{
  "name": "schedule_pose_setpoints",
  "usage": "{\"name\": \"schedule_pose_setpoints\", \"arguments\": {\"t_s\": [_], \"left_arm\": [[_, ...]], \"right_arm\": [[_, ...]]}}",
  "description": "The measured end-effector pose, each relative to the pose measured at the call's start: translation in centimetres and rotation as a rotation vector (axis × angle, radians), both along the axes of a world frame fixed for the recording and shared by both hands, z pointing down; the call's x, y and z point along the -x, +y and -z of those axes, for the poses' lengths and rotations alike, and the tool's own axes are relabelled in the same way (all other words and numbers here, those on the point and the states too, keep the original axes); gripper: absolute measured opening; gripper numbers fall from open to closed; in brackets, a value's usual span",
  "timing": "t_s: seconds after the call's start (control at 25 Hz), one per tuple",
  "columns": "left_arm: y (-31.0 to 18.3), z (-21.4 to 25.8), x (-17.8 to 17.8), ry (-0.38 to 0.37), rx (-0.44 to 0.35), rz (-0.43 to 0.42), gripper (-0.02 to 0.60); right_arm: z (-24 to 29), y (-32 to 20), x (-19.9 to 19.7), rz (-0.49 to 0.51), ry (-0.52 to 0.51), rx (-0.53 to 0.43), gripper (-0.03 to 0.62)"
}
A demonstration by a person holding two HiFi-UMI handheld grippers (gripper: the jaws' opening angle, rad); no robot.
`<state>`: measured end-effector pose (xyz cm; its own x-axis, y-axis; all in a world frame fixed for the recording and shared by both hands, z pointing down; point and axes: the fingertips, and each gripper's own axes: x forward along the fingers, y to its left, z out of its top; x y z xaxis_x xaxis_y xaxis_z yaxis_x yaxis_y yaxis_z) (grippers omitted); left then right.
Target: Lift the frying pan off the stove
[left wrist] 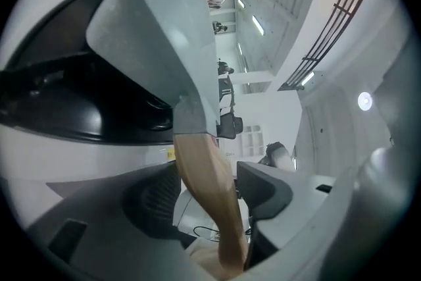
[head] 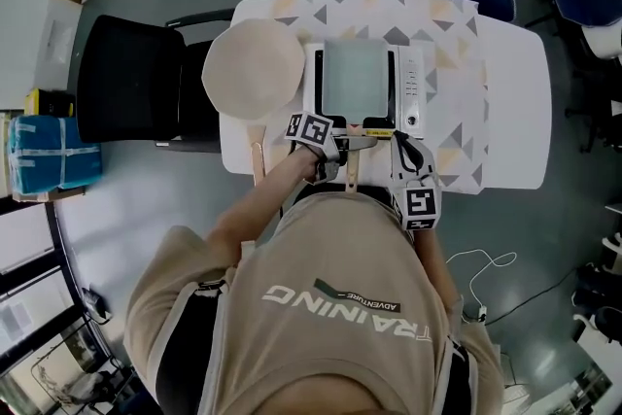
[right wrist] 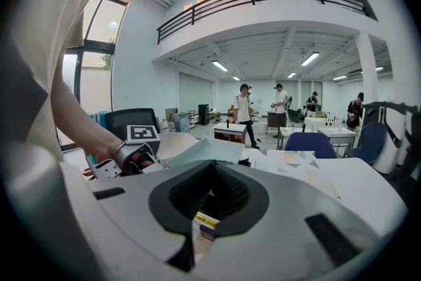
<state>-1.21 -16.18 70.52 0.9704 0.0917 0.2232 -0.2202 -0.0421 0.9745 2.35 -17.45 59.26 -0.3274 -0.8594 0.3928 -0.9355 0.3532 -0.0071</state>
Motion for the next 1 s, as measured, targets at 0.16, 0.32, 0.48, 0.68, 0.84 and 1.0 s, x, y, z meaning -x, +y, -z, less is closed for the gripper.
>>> {"name": "schedule_pose_setpoints", "arguments": {"t_s": [0.16,0.32,0.48,0.68,0.84,1.0], "left_arm": [[-0.1,0.1,-1.3,0.014,0.008,-0.016,0.243],[-0.1,0.1,-2.1,0.014,-0.004,-0.024,0.117],[-0.2,0.1,-2.2,0.033,0.007,0.000,0.097],[-0.3,0.1,-2.1,0.036,0.013,0.016,0.087],[-0.3,0.1,-2.2,0.031,0.011,0.023,0.084],[-0.3,0.3,-2.0,0.028,0.010,0.027,0.084]], "right_arm": [[-0.1,0.6,-0.5,-0.009,-0.007,0.010,-0.001],[-0.4,1.1,-1.4,-0.017,-0.008,0.018,0.000],[-0.5,1.4,-1.9,-0.009,-0.006,0.023,-0.002],[-0.5,1.3,-1.9,0.017,-0.006,0.018,0.000],[-0.5,1.1,-2.0,0.038,-0.005,0.016,-0.001],[-0.3,0.6,-1.8,0.055,-0.013,0.010,0.000]]}}
